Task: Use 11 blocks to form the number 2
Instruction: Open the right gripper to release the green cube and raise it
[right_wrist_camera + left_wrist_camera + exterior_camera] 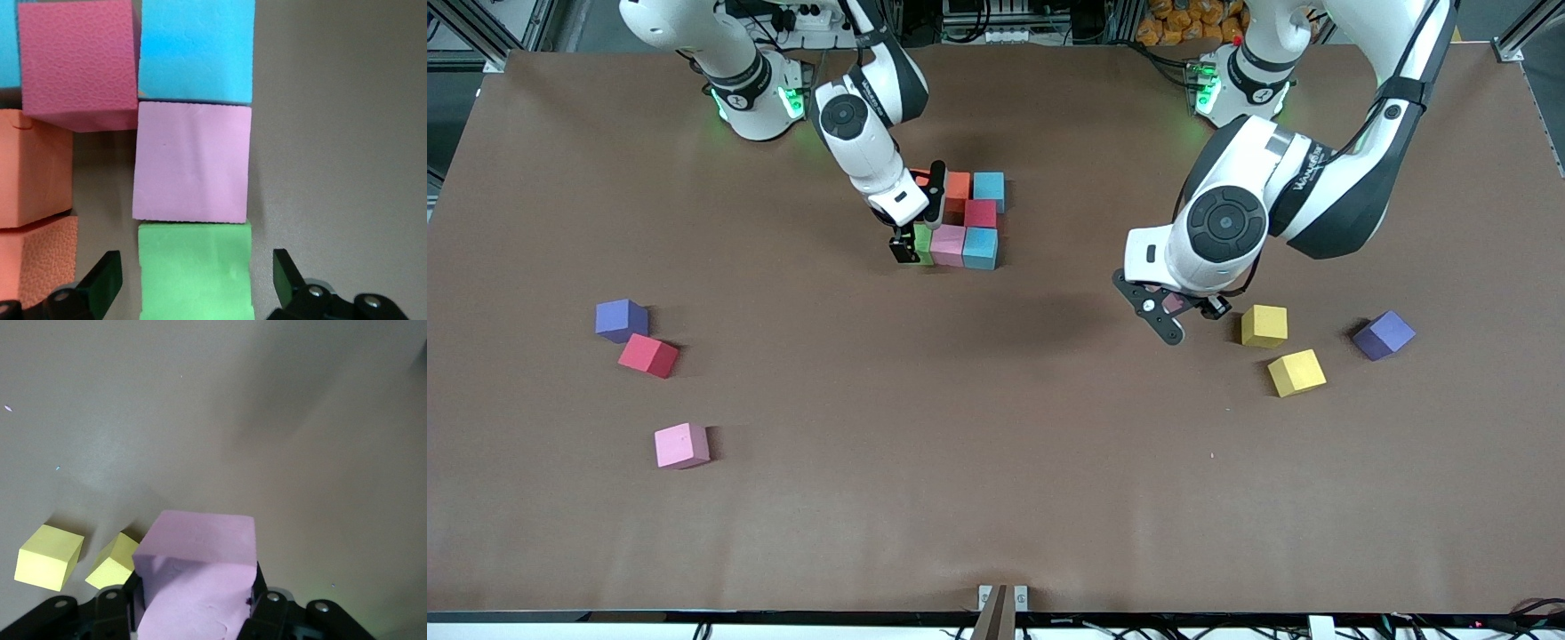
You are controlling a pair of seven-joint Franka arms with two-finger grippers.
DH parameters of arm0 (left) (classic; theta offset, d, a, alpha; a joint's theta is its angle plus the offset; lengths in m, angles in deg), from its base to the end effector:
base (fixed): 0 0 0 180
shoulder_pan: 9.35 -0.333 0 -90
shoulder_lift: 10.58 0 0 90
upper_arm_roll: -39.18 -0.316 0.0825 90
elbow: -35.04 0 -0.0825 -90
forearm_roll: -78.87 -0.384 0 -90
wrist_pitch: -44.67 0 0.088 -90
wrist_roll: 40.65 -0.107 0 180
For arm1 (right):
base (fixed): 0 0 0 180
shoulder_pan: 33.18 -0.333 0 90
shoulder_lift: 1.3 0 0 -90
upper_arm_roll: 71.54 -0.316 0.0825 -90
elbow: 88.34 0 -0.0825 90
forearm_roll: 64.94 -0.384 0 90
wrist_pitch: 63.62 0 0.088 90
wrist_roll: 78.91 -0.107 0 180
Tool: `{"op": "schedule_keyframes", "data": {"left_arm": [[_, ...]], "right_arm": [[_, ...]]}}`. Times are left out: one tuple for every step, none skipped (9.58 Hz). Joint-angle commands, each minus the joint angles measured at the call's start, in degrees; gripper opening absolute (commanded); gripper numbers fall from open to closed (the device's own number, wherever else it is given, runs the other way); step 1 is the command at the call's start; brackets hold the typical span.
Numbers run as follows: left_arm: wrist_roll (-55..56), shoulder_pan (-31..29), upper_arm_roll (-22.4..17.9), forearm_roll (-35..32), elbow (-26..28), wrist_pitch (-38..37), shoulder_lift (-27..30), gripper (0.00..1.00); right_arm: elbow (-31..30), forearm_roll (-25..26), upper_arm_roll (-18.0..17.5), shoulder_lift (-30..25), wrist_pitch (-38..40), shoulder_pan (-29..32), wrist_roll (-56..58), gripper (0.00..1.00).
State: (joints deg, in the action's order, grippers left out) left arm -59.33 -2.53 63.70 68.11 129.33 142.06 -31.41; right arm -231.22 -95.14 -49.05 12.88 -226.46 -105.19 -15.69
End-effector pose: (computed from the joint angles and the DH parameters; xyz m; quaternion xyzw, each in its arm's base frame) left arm 0.5533 -0.2863 0.3990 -0.8878 0.4392 0.1339 0.0305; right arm 0.3352 0.3418 0.2090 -0.7325 -0.6757 -0.0736 0.0381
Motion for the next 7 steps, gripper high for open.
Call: {"op": "schedule_keyframes", "data": {"left_arm": [[0.3, -0.2, 0.4, -0.9, 0.8, -1.1, 1.4, 0.00], [0.3, -0.2, 0.4, -0.9, 1.0, -1.1, 1.5, 0.00], [0.4, -0.2, 0.4, -0.9, 1.0, -1.1, 1.5, 0.00], [0.7, -0.2, 0.4, -0.8, 1.1, -1.1, 1.5, 0.00], [2.3, -0.1, 0.5, -0.8, 1.0, -1.1, 1.5, 0.00], [3.5, -0.1, 0.7, -0.8, 1.0, -1.2, 1.5, 0.00], [3.6, -0.1, 0.7, -0.8, 0.8, -1.3, 1.5, 0.00]], "right_arm": [[0.1, -2.3, 0.6, 0.3, -0.5, -1.1, 0.8, 1.00], [0.1, -2.3, 0.6, 0.1, -0.2, -1.1, 0.7, 1.00], [0.1, -2.3, 0.6, -0.5, 1.4, -0.9, 0.7, 1.00], [0.1, -2.4, 0.7, -1.0, 2.6, -0.7, 0.7, 1.00], [0.1, -2.4, 0.8, -1.5, 3.4, -0.7, 0.7, 1.00], [0.1, -2.4, 0.9, -1.9, 3.8, -0.7, 0.7, 1.00], [0.1, -2.4, 1.0, -2.2, 4.0, -0.6, 0.7, 1.00]]}}
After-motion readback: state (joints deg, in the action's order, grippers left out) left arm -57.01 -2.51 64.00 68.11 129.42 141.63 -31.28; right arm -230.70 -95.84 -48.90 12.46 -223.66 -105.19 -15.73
